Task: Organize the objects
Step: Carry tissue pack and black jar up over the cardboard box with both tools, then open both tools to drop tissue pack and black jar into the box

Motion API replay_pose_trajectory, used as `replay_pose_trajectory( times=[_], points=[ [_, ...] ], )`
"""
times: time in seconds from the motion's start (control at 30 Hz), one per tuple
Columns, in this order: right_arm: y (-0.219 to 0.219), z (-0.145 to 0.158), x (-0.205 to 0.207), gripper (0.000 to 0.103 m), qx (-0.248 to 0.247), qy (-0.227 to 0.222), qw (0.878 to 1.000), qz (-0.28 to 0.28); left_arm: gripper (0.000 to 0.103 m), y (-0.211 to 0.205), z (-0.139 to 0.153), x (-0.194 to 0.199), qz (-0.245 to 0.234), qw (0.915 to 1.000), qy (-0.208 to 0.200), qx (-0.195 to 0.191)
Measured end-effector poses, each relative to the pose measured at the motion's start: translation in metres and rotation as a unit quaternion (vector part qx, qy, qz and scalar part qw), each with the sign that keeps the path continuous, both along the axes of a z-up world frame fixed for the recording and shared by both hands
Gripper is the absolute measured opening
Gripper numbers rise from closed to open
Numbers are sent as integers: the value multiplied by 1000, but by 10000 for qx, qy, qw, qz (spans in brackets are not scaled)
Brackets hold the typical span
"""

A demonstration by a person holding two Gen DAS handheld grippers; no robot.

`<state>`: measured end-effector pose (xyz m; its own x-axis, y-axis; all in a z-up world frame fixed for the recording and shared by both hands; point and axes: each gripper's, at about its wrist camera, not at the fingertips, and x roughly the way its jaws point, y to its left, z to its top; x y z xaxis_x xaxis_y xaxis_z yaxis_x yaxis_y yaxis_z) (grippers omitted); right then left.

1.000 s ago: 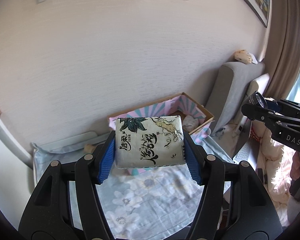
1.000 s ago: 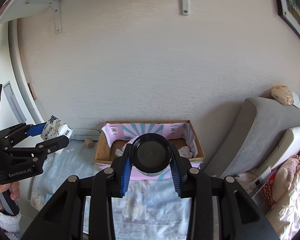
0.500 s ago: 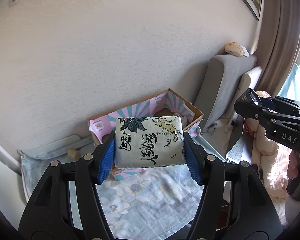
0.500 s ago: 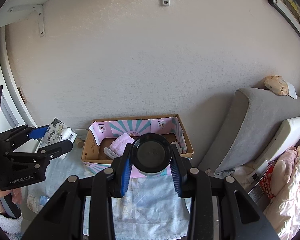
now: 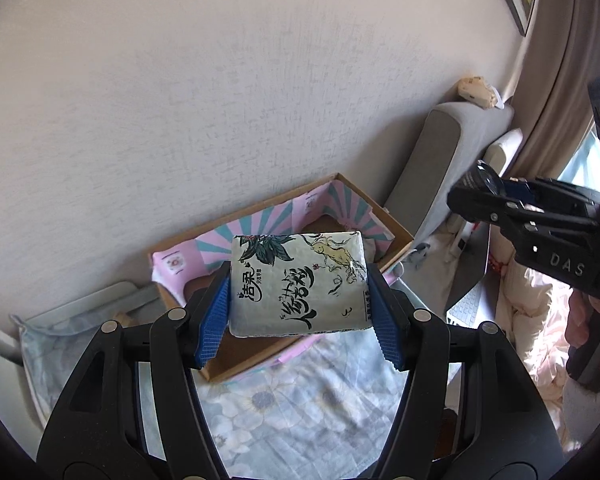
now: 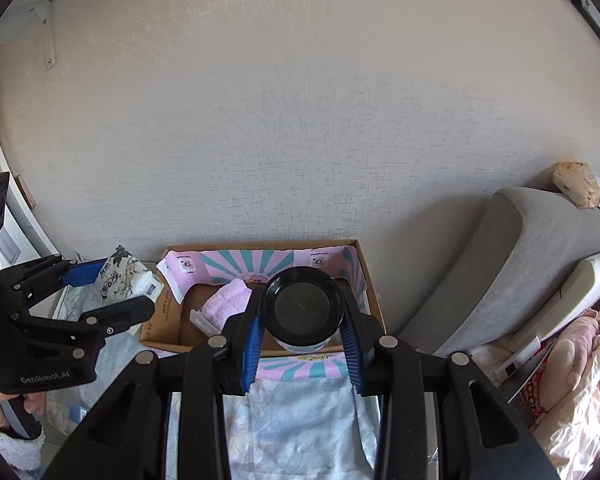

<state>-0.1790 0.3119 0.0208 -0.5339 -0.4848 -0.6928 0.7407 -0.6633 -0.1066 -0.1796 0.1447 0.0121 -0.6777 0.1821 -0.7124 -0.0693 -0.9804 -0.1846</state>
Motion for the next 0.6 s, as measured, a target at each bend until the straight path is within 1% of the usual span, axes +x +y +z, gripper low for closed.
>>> replay_pose_trajectory(
  times=[0.13,0.27,0.37,0.6],
  points=[
    [-17,-11,-24,33,173,-131,9997,55,60,1,-17,-24,-80,9996,-240,80],
    [-33,-27,-51,33,337,-399,9986,104,60,3,-37,-47,-185,9984,-500,176],
    [-44,-43,-71,33,521,-533,9972,100,60,4,-53,-65,-243,9968,-698,289],
    [-70,-87,-107,33,1039,-778,9914,145,60,15,-95,-100,-440,9923,-1125,274]
  ],
)
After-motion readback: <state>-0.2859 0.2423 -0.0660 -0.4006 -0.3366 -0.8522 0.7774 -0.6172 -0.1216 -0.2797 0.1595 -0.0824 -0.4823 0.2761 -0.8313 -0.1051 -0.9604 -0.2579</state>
